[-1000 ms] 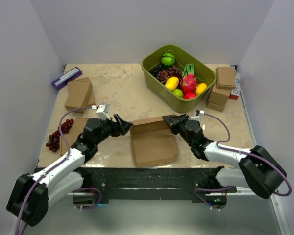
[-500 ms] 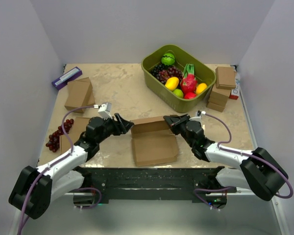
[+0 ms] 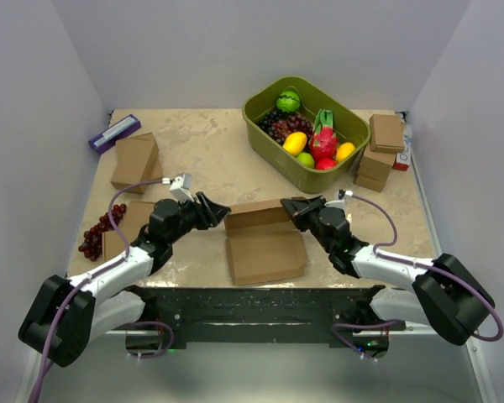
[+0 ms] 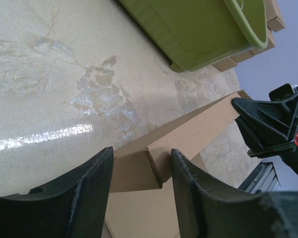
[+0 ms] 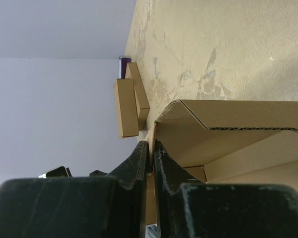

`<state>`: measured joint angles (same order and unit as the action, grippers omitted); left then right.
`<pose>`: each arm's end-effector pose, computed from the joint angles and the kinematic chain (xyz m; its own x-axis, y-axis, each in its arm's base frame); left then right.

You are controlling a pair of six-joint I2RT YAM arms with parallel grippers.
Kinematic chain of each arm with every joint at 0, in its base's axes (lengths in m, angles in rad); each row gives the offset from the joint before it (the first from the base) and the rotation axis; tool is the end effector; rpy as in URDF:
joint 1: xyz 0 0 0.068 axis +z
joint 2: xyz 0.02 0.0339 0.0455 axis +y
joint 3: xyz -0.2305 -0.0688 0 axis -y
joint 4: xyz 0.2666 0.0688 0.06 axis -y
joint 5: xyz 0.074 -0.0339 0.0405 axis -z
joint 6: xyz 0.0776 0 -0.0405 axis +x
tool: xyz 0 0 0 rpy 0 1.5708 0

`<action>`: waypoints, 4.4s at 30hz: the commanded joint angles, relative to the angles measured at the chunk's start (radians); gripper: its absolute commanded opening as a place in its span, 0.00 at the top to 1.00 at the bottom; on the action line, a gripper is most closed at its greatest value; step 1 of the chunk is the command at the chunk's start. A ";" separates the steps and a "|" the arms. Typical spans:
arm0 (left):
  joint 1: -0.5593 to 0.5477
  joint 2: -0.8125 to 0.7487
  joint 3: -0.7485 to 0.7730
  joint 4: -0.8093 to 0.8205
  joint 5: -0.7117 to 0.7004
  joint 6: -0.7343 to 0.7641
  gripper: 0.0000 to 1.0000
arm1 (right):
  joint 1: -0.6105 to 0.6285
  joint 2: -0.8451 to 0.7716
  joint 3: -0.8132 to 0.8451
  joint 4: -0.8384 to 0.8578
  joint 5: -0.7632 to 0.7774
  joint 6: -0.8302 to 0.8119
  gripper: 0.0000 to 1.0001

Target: Fold the paper box

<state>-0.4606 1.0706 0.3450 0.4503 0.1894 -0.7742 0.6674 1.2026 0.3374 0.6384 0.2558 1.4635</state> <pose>0.2562 -0.1434 0.1429 -0.5928 -0.4724 -0.6523 0.2579 0.6559 -0.7094 0.2485 0.1708 0.1310 -0.4218 0.8923 -0.1609 0.1322 0.2361 0.9627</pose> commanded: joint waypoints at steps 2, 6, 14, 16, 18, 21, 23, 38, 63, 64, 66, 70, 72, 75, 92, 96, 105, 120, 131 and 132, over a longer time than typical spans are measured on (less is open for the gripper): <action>-0.012 0.022 -0.028 0.080 0.025 -0.008 0.53 | 0.003 -0.031 0.000 -0.063 0.053 -0.074 0.90; -0.016 0.035 -0.021 0.088 0.028 0.000 0.60 | 0.003 -0.073 0.002 -0.127 0.042 -0.144 0.68; -0.023 0.045 -0.006 0.065 0.024 0.023 0.63 | 0.003 -0.257 -0.020 -0.379 0.066 -0.393 0.33; -0.024 0.043 -0.006 0.064 0.022 0.023 0.64 | 0.009 -0.281 -0.047 -0.407 0.062 -0.461 0.33; -0.026 0.043 -0.006 0.062 0.021 0.024 0.64 | 0.020 -0.317 -0.069 -0.425 0.066 -0.492 0.36; -0.029 0.051 -0.003 0.060 0.015 0.030 0.64 | 0.046 -0.372 -0.116 -0.414 0.077 -0.540 0.39; -0.030 0.055 -0.001 0.059 0.015 0.033 0.65 | 0.055 -0.377 -0.112 -0.442 0.095 -0.581 0.40; -0.036 0.065 0.015 0.033 0.012 0.064 0.66 | 0.066 -0.086 0.031 -0.431 0.212 -0.715 0.42; -0.036 0.061 0.029 0.018 0.016 0.082 0.69 | 0.066 0.106 0.034 -0.258 0.263 -0.697 0.57; -0.036 0.061 0.029 0.016 0.015 0.082 0.69 | 0.064 0.112 0.035 -0.250 0.260 -0.697 0.57; -0.036 0.058 0.028 0.014 0.015 0.082 0.69 | 0.066 0.121 0.034 -0.237 0.255 -0.700 0.58; -0.036 0.057 0.029 0.010 0.012 0.085 0.69 | 0.073 0.115 0.026 -0.183 0.234 -0.727 0.62; -0.036 0.060 0.029 0.011 0.013 0.085 0.69 | 0.084 0.107 0.032 -0.174 0.241 -0.753 0.63; -0.036 0.060 0.032 0.013 0.013 0.085 0.69 | 0.097 0.117 0.040 -0.149 0.232 -0.781 0.63; -0.036 0.066 0.031 0.016 0.015 0.085 0.70 | 0.190 0.290 0.107 -0.111 0.230 -0.813 0.64; -0.036 0.066 0.031 0.018 0.016 0.085 0.70 | 0.198 0.350 0.124 -0.152 0.240 -0.778 0.65; -0.036 0.055 0.031 0.008 0.007 0.092 0.71 | 0.230 0.264 0.106 -0.224 0.247 -0.741 0.61; -0.038 0.042 0.032 -0.018 -0.007 0.116 0.71 | 0.199 -0.248 0.098 -0.744 0.278 -0.746 0.29; -0.038 0.029 0.032 -0.032 -0.007 0.124 0.72 | -0.049 -0.288 0.060 -0.720 0.174 -0.815 0.36; -0.038 0.029 0.034 -0.032 -0.008 0.122 0.72 | -0.052 -0.258 0.064 -0.709 0.163 -0.822 0.36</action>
<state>-0.4923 1.0988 0.3630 0.4942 0.1940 -0.6914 0.6456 0.9039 0.3908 -0.1146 0.4774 0.7052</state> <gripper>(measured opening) 0.292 0.640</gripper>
